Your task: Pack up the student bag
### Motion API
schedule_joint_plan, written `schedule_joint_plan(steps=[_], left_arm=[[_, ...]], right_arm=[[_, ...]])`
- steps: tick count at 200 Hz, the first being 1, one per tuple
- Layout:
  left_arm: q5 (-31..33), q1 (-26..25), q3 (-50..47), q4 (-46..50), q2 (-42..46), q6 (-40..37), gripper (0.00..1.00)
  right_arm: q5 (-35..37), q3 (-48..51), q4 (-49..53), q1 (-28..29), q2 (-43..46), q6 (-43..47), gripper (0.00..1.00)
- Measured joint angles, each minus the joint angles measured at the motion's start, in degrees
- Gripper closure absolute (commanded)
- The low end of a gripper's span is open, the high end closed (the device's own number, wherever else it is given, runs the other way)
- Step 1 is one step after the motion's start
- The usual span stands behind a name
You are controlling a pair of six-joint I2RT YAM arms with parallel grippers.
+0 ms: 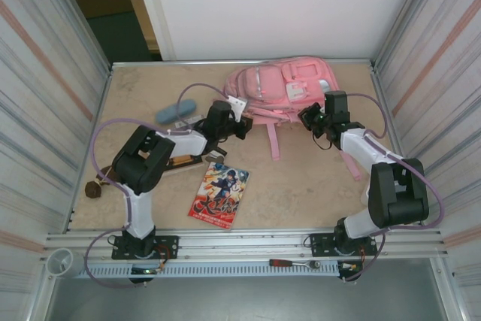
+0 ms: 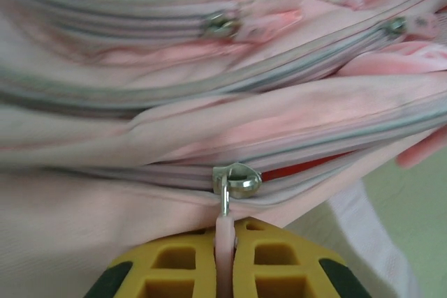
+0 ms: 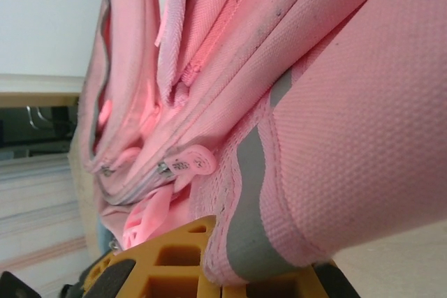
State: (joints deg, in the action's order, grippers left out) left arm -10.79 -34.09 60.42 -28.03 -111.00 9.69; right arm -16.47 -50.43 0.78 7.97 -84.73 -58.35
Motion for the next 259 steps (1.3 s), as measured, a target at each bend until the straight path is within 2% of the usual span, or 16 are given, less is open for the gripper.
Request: schedule_joint_plan(steps=[64,95,130,145,160,177,193,210,232,259], left_arm=[[1.5,4.0,-2.7,6.7,5.6,-3.9,1.0],[0.9,3.1,-2.1,11.5,6.1,-5.2,1.0],[0.1,0.4,2.6,17.4,6.1,-5.2,1.0],[-0.2,-0.9,5.3,19.3,5.9,-4.8,1.0],[-0.7,-2.1,7.4,20.7,5.6,-4.3,1.0],[-1.2,-3.3,8.9,21.9,5.5,-3.6,1.0],[-2.1,-3.9,9.4,22.5,5.5,-3.0,1.0],[-3.3,-4.0,9.4,23.1,5.5,-2.6,1.0],[-6.0,-3.4,9.4,24.1,5.5,-2.1,1.0],[-10.0,-2.1,10.1,25.2,5.5,-1.8,1.0]], right_arm=[[-6.6,-5.6,8.2,-6.1,-4.0,10.2,0.97],[-8.3,-8.9,10.3,-8.4,-8.6,13.2,0.88],[-8.7,-15.0,13.2,-10.1,-13.5,16.5,0.54],[-8.2,-16.0,13.9,-11.1,-13.4,18.1,0.43],[-7.1,-15.9,14.7,-11.9,-12.5,19.4,0.37],[-6.1,-13.0,14.6,-12.1,-9.0,21.0,0.24],[-4.2,-8.2,15.2,-10.2,-2.8,23.8,0.19],[0.0,-3.3,15.0,-5.7,5.7,29.0,0.15],[2.8,1.0,12.4,2.3,15.0,38.3,0.18],[3.7,4.1,3.6,9.3,17.2,49.4,0.24]])
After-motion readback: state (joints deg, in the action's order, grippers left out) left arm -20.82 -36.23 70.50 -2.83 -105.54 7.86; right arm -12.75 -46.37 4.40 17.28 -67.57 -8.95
